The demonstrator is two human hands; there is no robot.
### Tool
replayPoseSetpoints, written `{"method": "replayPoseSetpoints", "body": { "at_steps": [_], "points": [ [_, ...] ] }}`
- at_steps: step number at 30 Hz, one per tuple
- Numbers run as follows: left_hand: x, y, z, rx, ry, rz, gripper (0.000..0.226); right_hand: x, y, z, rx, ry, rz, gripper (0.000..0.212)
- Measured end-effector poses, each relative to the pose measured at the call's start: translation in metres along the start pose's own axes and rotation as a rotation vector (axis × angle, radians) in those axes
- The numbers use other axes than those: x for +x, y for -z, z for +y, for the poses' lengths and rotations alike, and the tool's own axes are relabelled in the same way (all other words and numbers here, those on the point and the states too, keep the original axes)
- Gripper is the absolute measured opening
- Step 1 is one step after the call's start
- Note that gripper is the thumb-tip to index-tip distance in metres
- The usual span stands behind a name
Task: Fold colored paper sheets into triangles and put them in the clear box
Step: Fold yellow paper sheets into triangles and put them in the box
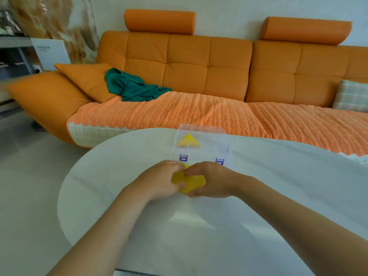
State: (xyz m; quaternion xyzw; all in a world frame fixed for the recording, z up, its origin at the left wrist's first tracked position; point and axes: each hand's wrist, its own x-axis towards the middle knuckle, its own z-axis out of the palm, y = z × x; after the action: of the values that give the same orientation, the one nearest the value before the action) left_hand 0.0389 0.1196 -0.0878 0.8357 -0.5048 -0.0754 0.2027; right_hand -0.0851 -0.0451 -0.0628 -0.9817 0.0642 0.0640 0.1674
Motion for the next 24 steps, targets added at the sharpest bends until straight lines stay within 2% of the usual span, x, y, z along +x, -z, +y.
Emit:
{"method": "replayPoseSetpoints", "body": {
  "at_steps": [2, 4, 11, 16, 19, 22, 24],
  "points": [
    [-0.010, -0.004, -0.001, 0.011, 0.002, -0.058, 0.068, -0.007, -0.006, 0.001, -0.014, 0.003, -0.002, 0.074],
    [-0.016, -0.006, -0.003, -0.003, 0.001, -0.062, 0.071, -0.010, -0.011, 0.001, 0.000, 0.007, 0.024, 0.072],
    [-0.014, -0.007, -0.005, -0.022, -0.038, 0.026, 0.050, -0.007, -0.019, 0.005, 0.188, -0.062, 0.143, 0.054],
    [-0.009, -0.008, -0.007, -0.074, -0.042, 0.062, 0.042, -0.005, -0.020, 0.010, 0.285, -0.088, 0.183, 0.044],
    [-0.008, -0.009, -0.009, -0.089, -0.017, 0.082, 0.037, -0.008, -0.017, 0.013, 0.280, -0.064, 0.156, 0.047],
    [-0.007, -0.009, -0.011, -0.133, 0.010, 0.097, 0.033, -0.010, -0.014, 0.020, 0.274, -0.023, 0.134, 0.061],
    [-0.006, -0.009, -0.011, -0.156, 0.035, 0.110, 0.031, -0.010, -0.014, 0.023, 0.262, -0.011, 0.143, 0.060]
  ]
}}
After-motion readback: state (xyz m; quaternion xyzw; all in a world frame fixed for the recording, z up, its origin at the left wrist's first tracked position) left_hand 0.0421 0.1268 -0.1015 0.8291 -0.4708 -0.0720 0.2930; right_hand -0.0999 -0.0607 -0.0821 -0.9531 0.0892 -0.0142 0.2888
